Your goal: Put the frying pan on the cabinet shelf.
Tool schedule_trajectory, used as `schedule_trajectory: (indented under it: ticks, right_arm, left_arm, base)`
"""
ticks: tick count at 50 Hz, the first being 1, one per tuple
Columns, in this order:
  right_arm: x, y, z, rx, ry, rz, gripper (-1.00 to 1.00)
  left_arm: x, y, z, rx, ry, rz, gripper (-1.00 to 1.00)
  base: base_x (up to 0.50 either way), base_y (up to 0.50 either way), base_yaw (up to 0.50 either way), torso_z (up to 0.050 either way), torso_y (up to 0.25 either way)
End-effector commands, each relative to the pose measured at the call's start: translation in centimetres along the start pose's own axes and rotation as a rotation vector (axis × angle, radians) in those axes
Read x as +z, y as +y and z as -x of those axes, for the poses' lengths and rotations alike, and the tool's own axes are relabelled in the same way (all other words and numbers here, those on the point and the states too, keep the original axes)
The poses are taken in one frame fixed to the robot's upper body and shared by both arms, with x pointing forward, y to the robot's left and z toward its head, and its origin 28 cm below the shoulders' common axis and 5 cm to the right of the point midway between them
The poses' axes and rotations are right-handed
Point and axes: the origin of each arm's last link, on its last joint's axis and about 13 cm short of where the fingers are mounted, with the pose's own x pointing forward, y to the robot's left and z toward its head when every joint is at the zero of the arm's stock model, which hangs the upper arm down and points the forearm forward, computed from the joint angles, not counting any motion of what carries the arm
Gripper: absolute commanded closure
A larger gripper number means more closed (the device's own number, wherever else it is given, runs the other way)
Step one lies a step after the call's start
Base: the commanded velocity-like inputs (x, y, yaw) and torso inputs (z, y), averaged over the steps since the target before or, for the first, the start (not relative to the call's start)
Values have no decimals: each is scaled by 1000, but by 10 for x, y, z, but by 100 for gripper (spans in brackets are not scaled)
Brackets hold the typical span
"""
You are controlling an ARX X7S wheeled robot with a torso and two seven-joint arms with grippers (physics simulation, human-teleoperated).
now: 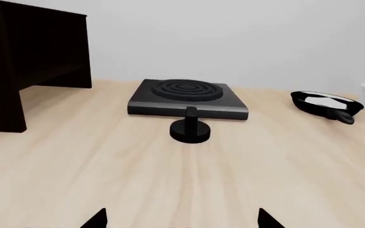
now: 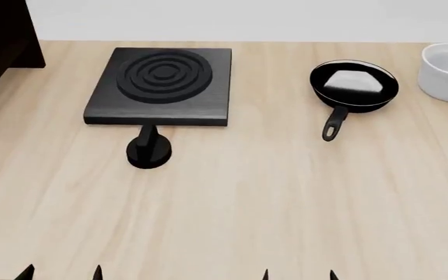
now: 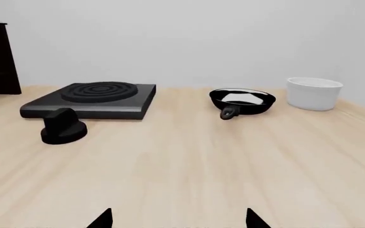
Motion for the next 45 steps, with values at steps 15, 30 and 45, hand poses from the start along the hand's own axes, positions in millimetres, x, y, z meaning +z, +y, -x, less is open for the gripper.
schedule_trajectory:
  ticks: [15, 30, 45]
  right_arm:
    - [4, -1, 2, -8, -5, -8, -100]
    - [4, -2, 2, -14, -2, 9, -100]
    - [95, -20, -4, -87, -114, 29, -100]
  left_arm:
    - [2, 0, -1, 16, 10, 30, -100]
    - [0, -1, 0, 19, 54, 1, -100]
    - [104, -7, 7, -17, -61, 55, -100]
  base:
    - [0, 0, 0, 25, 0]
    - [0, 0, 0, 0, 0]
    - [0, 0, 0, 0, 0]
